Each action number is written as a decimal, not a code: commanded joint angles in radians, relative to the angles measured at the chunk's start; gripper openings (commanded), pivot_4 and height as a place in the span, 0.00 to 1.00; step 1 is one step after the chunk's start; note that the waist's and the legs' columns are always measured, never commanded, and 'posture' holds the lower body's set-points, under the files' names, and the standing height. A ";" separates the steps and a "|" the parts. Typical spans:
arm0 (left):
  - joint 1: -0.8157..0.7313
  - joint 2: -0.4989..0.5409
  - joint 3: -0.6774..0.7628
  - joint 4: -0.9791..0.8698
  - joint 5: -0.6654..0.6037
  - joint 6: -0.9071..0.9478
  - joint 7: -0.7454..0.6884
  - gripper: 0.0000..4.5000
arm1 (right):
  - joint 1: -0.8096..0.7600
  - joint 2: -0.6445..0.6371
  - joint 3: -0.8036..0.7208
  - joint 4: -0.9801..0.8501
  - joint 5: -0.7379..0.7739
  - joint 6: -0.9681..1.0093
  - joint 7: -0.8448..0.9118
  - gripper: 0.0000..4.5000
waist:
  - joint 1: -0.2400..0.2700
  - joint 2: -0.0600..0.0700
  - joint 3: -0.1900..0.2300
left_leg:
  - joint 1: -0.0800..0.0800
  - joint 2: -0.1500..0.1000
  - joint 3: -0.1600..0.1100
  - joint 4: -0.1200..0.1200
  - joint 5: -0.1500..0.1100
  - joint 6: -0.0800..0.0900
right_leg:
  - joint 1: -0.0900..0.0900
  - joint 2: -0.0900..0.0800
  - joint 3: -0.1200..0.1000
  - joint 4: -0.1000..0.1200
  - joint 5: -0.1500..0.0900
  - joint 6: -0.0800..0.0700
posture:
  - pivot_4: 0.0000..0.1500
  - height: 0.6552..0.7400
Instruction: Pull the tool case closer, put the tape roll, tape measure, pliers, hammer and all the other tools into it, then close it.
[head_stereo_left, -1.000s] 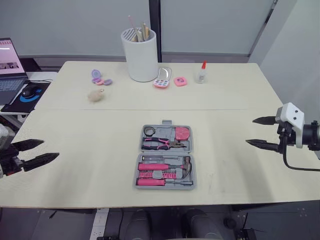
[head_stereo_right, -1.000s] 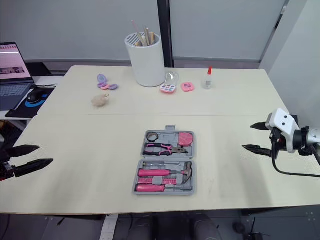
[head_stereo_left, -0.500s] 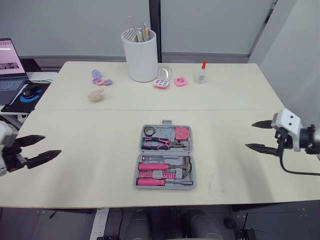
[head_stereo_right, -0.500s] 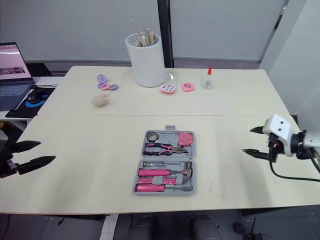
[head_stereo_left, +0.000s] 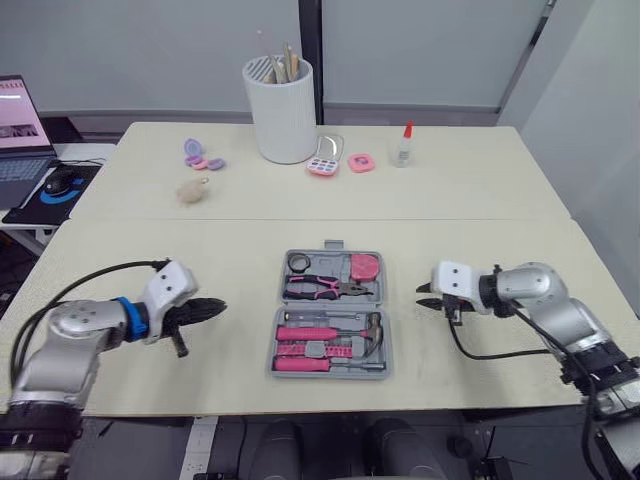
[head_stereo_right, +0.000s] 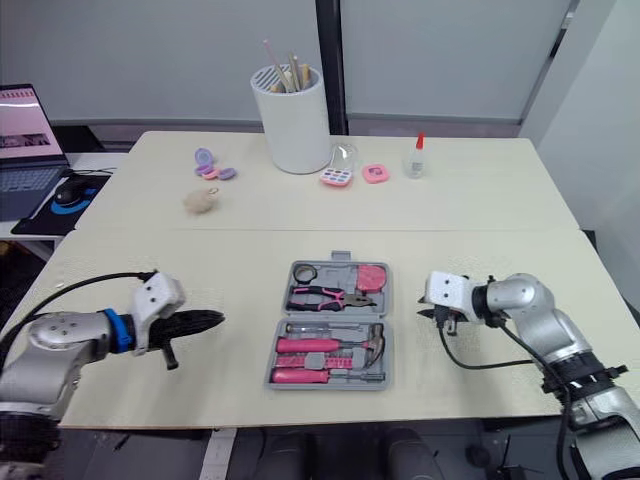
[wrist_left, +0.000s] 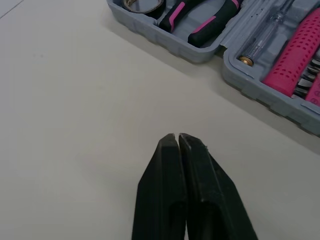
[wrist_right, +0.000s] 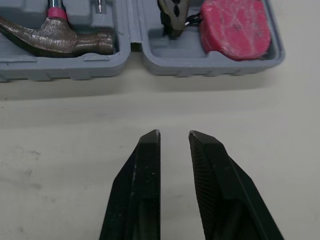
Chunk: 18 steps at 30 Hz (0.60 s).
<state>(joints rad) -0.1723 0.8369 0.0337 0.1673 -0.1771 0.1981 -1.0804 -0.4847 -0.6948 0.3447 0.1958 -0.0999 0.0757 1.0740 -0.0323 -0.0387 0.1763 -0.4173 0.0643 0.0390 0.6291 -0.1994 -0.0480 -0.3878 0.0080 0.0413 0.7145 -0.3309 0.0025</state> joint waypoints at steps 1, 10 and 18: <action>-0.032 -0.019 -0.062 0.016 0.061 -0.030 0.022 0.00 | -0.029 0.029 0.017 0.015 -0.032 -0.016 -0.016 0.02 | 0.000 0.000 0.000 | 0.000 0.000 0.000 0.000 0.000 0.000 | 0.000 0.000 0.000 0.000 0.000 0.000 | 1.00 1.00; -0.123 -0.122 -0.190 0.083 0.143 -0.043 0.051 0.00 | -0.109 0.139 0.088 0.143 -0.115 -0.031 -0.044 0.00 | 0.000 0.000 0.000 | 0.000 0.000 0.000 0.001 0.000 0.000 | 0.000 0.003 0.000 0.001 0.000 0.000 | 1.00 1.00; -0.184 -0.216 -0.251 0.141 0.182 -0.035 0.070 0.00 | -0.136 0.212 0.114 0.162 -0.115 -0.002 0.001 0.00 | 0.001 0.000 -0.001 | 0.001 0.000 -0.001 0.001 0.000 0.000 | 0.002 0.004 -0.001 0.002 0.001 0.001 | 1.00 1.00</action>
<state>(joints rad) -0.3506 0.6413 -0.1797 0.3047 -0.0142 0.1695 -1.0127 -0.6067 -0.4995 0.4522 0.3912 -0.2245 0.0740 1.0589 -0.0317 -0.0385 0.1755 -0.4161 0.0638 0.0376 0.6305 -0.1992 -0.0481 -0.3858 0.0115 0.0406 0.7161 -0.3303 0.0032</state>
